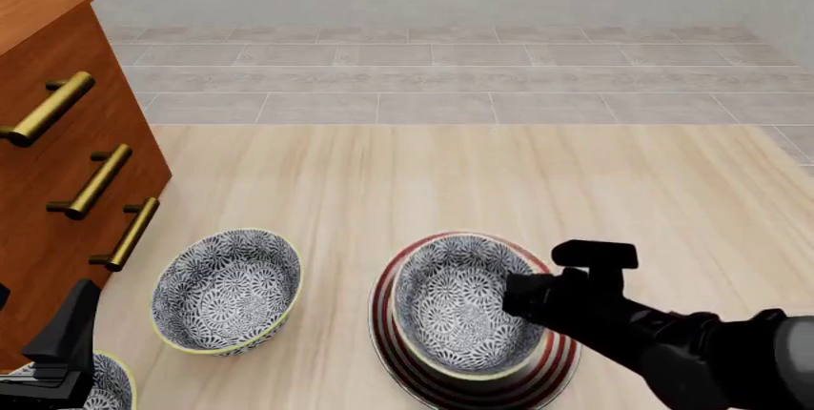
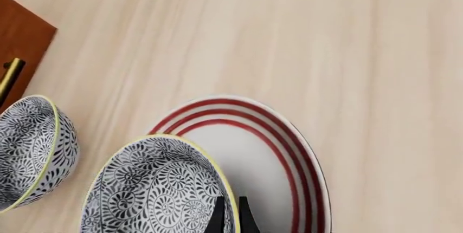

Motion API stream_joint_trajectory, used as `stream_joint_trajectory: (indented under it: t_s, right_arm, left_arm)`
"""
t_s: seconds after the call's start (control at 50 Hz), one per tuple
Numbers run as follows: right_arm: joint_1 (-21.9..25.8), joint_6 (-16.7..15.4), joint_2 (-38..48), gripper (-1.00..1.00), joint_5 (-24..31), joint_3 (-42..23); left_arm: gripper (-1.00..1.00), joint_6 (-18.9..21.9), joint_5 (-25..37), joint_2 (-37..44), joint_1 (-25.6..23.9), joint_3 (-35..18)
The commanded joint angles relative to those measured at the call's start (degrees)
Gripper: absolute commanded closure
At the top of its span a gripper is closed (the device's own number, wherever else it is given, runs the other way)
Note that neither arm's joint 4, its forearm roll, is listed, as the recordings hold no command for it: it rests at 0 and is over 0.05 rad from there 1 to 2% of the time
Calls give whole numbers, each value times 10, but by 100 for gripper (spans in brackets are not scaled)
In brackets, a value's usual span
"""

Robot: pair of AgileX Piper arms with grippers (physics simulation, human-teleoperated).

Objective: Pick up the bowl and put it in the front on the plate.

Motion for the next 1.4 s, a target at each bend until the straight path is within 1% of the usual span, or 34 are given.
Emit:
stream_joint_trajectory:
  t_s: [0.02, 0.14, 0.48, 0.5, 0.52, 0.56, 0.66, 0.76, 0.8, 0.84, 0.94, 1.32, 1.4]
  right_arm:
    - [-3, 6, 19, 100, -18, 2]
    - [-6, 6, 25, 100, -24, 4]
    - [-9, 1, 35, 100, -19, -1]
    - [-9, -4, 36, -100, -15, -4]
    - [-2, 11, 35, -100, -20, 1]
    - [-11, -3, 29, -100, -8, -5]
    - [-10, -4, 23, -100, 1, -7]
    - [-14, -17, 11, -100, 17, -13]
    - [-15, -26, -5, -100, 34, -19]
    - [-16, -30, -9, -100, 40, -21]
    - [-26, -49, -44, -100, 83, -36]
    - [-34, -70, -105, -100, 153, -64]
    - [-32, -74, -114, -100, 160, -71]
  left_arm:
    - [-100, 0, 0, 0, 0, 0]
    - [-100, 0, 0, 0, 0, 0]
    - [-100, 0, 0, 0, 0, 0]
    - [-100, 0, 0, 0, 0, 0]
    - [-100, 0, 0, 0, 0, 0]
    - [-100, 0, 0, 0, 0, 0]
    - [-100, 0, 0, 0, 0, 0]
    - [-100, 0, 0, 0, 0, 0]
    - [-100, 0, 0, 0, 0, 0]
    - [-100, 0, 0, 0, 0, 0]
    - [-100, 0, 0, 0, 0, 0]
    - [-100, 0, 0, 0, 0, 0]
    - [-100, 0, 0, 0, 0, 0]
